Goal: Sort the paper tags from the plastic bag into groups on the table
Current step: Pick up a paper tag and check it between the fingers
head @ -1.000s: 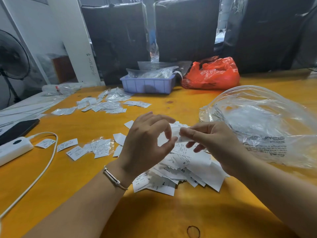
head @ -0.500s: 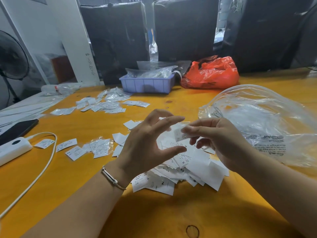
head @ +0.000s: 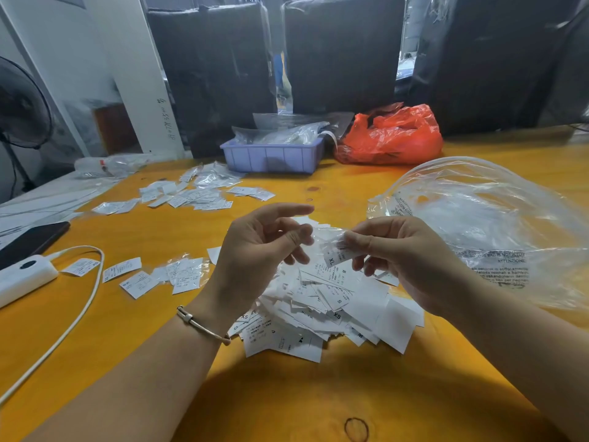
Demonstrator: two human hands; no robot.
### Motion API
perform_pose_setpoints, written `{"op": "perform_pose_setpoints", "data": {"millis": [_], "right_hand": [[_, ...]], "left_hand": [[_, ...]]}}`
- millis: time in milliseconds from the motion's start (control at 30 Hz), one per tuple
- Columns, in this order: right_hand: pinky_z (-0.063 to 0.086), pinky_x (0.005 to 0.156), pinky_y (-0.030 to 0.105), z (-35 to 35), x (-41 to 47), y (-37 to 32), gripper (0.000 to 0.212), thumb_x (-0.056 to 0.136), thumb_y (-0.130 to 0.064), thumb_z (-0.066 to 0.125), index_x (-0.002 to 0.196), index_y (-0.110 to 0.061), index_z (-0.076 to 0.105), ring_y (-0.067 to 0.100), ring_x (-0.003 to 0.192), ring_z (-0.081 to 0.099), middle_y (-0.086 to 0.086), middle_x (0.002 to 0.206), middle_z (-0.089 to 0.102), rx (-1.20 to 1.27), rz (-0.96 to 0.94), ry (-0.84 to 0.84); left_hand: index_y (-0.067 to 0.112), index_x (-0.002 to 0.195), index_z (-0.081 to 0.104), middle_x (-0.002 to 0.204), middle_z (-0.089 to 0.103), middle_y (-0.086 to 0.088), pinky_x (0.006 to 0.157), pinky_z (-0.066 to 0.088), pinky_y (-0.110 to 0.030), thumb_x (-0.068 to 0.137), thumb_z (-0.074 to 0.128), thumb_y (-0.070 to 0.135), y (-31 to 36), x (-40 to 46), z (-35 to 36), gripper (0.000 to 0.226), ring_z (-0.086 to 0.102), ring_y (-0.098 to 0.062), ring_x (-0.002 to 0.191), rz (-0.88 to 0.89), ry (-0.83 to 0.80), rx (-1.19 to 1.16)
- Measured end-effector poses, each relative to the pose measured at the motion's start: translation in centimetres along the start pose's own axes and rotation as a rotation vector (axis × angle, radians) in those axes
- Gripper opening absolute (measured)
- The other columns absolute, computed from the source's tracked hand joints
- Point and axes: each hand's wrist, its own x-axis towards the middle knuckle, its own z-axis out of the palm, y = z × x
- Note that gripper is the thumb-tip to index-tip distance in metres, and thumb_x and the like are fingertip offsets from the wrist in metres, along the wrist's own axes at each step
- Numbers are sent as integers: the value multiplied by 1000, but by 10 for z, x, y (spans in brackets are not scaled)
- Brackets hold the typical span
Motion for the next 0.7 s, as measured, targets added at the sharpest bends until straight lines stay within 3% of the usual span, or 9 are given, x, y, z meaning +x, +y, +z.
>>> {"op": "perform_pose_setpoints", "data": {"millis": [300, 400, 467, 533, 600, 700], "right_hand": [[47, 52, 18, 0, 0, 1, 21, 72, -24, 73, 77, -4, 76, 13, 58, 59, 10, 72, 71, -45, 60, 6], [46, 52, 18, 0, 1, 2, 11, 81, -13, 70, 74, -5, 75, 12, 57, 58, 7, 69, 71, -59, 42, 36], [45, 51, 17, 0, 0, 2, 12, 84, -10, 69, 74, -7, 75, 11, 56, 58, 5, 66, 70, -86, 30, 51], [45, 51, 17, 1, -1, 2, 12, 83, -9, 70, 73, -9, 75, 11, 56, 57, 3, 61, 68, -128, 16, 52], [45, 51, 18, 1, -1, 2, 9, 81, -10, 71, 73, -9, 76, 12, 56, 56, 5, 60, 66, -153, 6, 50], [45, 52, 20, 2, -2, 0, 7, 80, -12, 73, 75, -7, 76, 15, 58, 57, 9, 62, 66, -183, -17, 37]], "left_hand": [[14, 112, 69, 81, 76, -9, 58, 53, -22, 89, 66, 13, -4, 1, -5, 23, 71, -19, 66, -30, 9, -10], [18, 118, 65, 98, 75, -3, 64, 54, -21, 94, 64, 14, -6, 1, -5, 25, 72, -13, 80, -28, -11, 128], [26, 128, 58, 122, 62, 7, 73, 53, -17, 89, 64, 39, -7, 1, -6, 42, 64, -1, 101, 63, -72, 423], [31, 136, 51, 132, 49, 13, 81, 51, -15, 75, 64, 61, -7, -1, -4, 70, 53, 4, 113, 135, -207, 640], [32, 141, 47, 132, 51, 15, 83, 51, -17, 65, 66, 68, -7, -3, -1, 86, 51, 5, 114, 126, -281, 682], [26, 138, 52, 124, 62, 9, 85, 54, -27, 65, 69, 63, -8, -4, 0, 84, 58, -1, 108, 154, -254, 714]]}}
